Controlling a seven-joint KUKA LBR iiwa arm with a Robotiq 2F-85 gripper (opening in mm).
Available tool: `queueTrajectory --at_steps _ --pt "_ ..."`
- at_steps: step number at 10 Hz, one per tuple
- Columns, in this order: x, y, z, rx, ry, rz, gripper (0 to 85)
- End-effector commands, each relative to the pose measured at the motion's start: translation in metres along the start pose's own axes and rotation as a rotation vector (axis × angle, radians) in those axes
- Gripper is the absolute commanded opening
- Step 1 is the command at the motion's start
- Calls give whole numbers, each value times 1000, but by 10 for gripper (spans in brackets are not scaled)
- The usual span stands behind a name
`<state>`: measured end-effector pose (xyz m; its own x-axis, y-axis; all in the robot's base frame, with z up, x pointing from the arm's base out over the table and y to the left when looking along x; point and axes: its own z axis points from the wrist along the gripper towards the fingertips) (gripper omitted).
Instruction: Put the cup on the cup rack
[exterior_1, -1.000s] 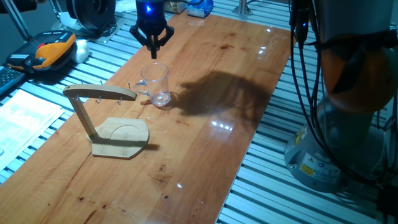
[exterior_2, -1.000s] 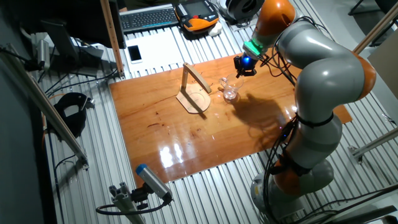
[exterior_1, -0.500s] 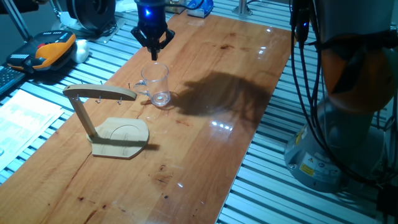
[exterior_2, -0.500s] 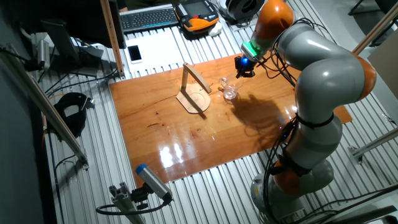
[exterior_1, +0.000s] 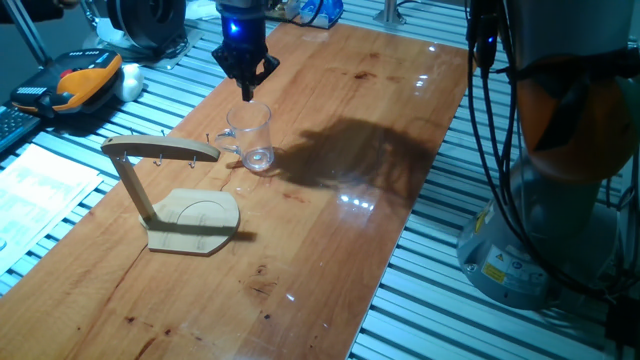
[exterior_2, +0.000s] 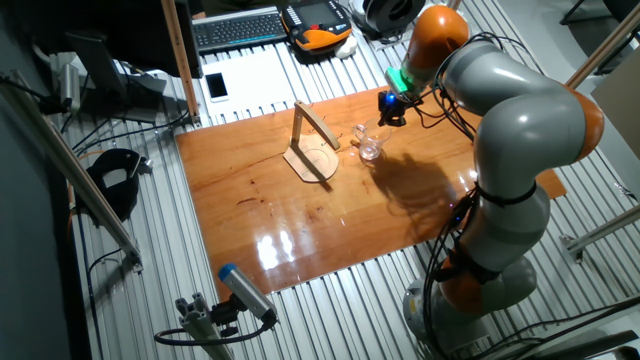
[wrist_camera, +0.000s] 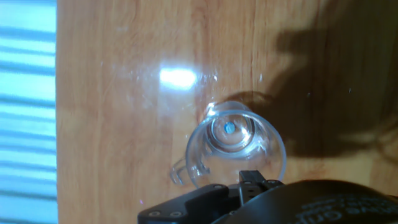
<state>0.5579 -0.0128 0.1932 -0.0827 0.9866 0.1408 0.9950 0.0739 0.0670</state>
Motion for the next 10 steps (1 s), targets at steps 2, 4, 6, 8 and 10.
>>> queueTrajectory --at_steps 2,4,6,8,10 --pt "0 2 5 -3 -11 5 0" --pt "3 6 2 9 -14 9 0" --pt "4 6 1 9 -17 8 0" --pt "3 6 1 16 -18 8 0" --pt "3 6 0 23 -33 19 0"
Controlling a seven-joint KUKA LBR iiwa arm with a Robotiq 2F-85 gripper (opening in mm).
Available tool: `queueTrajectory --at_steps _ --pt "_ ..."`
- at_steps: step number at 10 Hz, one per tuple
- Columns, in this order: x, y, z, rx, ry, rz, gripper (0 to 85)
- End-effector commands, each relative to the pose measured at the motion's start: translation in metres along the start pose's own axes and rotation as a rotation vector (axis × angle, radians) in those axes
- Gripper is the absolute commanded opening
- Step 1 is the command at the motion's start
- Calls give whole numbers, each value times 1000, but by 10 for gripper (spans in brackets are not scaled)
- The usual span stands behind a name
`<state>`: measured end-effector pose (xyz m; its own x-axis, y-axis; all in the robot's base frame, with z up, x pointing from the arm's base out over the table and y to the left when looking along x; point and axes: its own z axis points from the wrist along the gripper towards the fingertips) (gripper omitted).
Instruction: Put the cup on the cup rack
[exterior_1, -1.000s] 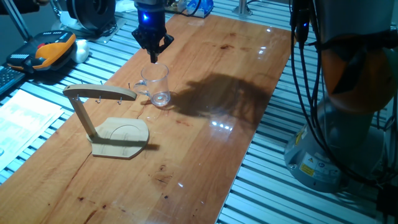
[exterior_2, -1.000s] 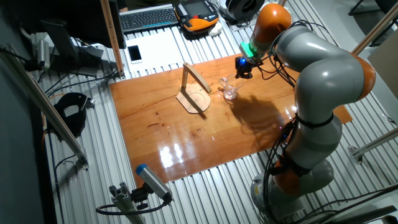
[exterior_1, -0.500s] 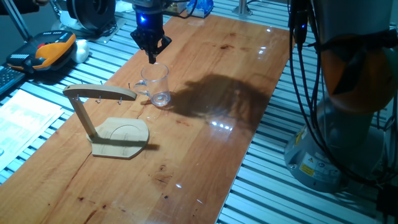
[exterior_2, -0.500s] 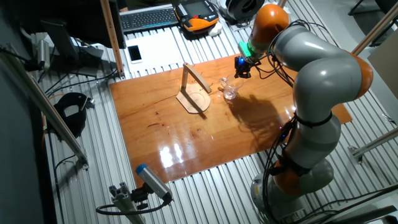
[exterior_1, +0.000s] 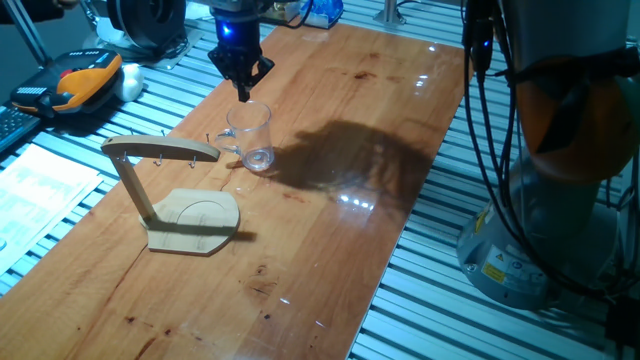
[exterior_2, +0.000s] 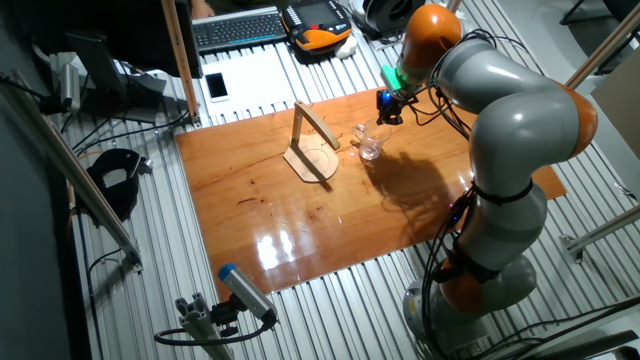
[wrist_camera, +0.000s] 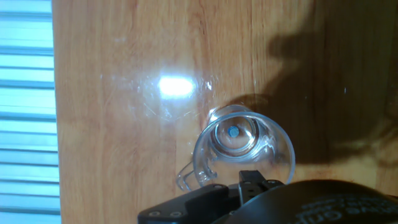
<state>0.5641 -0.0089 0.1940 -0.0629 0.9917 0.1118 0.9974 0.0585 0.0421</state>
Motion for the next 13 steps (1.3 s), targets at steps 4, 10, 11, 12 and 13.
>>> queueTrajectory --at_steps 4,10,11,12,13 --pt "-2 -1 3 -9 -5 -12 0" --pt "-2 -1 3 27 26 -48 0" --pt "-2 -1 3 42 33 -40 0" --pt "-2 -1 3 46 38 -36 0" --pt "-2 -1 3 46 37 -46 0"
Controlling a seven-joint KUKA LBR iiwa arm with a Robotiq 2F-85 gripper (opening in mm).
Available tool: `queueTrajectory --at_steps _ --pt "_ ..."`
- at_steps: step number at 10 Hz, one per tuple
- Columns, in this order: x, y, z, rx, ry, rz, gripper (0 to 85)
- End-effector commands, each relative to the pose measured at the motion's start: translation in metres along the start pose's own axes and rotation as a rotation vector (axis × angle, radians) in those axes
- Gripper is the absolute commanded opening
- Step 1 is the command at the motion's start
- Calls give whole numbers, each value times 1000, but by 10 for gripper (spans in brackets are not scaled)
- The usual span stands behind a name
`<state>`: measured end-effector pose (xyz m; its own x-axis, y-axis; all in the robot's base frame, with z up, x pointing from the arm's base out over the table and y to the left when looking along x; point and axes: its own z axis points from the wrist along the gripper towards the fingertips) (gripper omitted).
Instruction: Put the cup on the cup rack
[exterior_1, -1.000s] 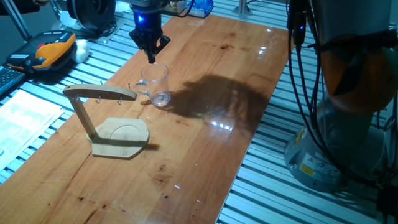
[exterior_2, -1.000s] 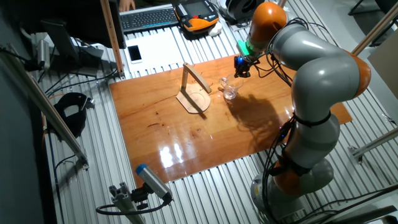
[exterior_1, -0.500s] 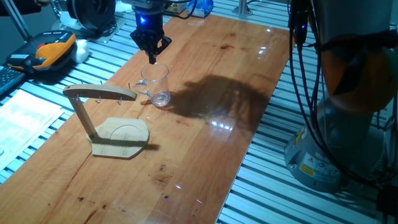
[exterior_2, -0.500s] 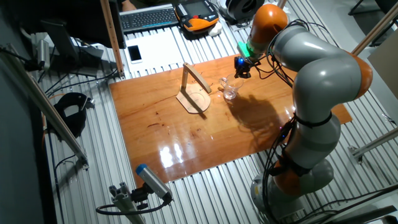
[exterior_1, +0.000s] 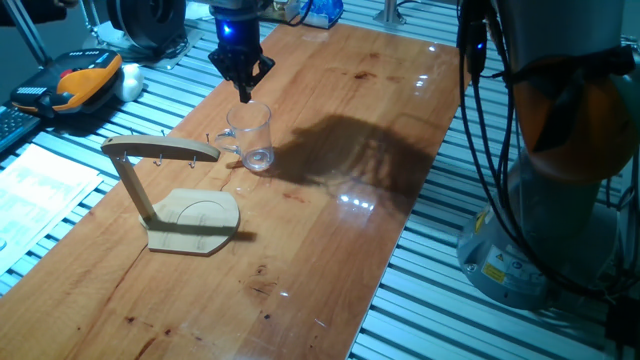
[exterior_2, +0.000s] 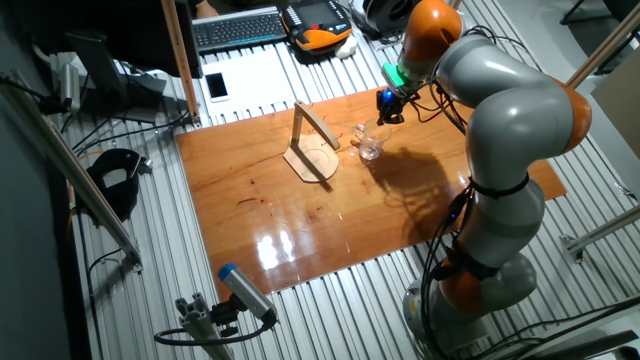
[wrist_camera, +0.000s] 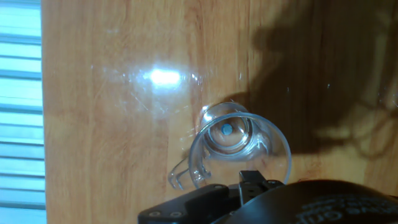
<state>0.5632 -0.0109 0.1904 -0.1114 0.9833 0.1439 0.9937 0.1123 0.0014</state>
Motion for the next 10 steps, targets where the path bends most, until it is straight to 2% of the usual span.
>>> queueTrajectory --at_steps 1,3,5,7,8,9,10 --pt "0 0 0 7 -19 -19 0" --pt "0 0 0 2 1 -49 0" --pt "0 0 0 6 -45 -37 0" --pt "0 0 0 -7 -62 -25 0" --pt "0 1 0 -11 -62 -8 0" --pt "0 7 2 -11 -70 25 0" --pt "-2 15 6 -10 -97 58 0"
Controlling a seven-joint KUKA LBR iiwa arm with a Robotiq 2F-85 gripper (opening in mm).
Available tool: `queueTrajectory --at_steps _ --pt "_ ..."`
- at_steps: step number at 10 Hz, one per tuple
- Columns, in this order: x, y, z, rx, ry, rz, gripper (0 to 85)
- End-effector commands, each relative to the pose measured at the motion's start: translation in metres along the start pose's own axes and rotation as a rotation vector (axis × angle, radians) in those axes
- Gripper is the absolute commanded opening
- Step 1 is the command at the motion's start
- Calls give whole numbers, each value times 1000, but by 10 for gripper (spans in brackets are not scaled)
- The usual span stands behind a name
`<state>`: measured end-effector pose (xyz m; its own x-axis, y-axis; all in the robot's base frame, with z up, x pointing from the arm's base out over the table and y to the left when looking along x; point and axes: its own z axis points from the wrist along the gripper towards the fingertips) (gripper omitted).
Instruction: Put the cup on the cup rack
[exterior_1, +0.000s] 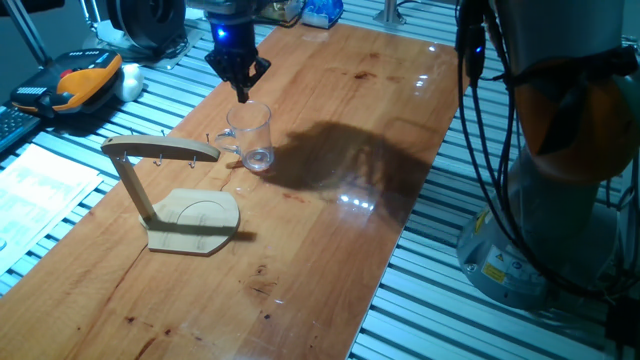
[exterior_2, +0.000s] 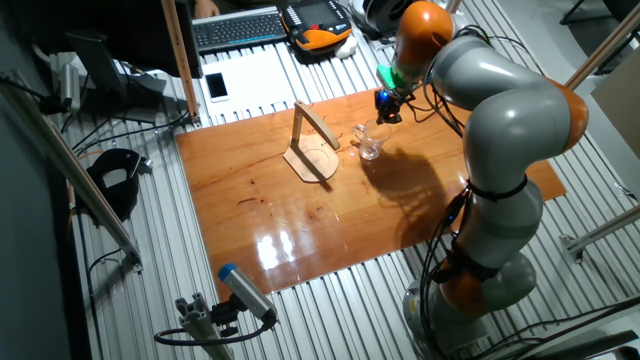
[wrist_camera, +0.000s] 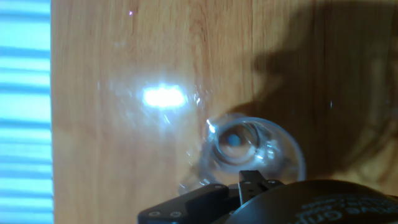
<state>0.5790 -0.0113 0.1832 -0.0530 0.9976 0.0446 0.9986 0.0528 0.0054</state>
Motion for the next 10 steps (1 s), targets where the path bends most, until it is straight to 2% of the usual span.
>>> queueTrajectory --at_steps 1,2,3,4,5,6,7,8,9,10 --pt "-4 6 5 0 -10 22 0" --pt "-9 9 11 0 -14 34 0" --pt "-15 9 12 -11 -13 26 0" --pt "-19 10 11 -9 -10 22 0" --pt "-21 10 10 -4 4 16 0" --pt "-20 11 10 12 3 14 0" --pt "-19 14 10 75 -2 14 0" --pt "-19 13 9 131 16 10 0" --pt "-23 10 6 123 55 22 0" --pt "-26 9 2 117 62 21 0"
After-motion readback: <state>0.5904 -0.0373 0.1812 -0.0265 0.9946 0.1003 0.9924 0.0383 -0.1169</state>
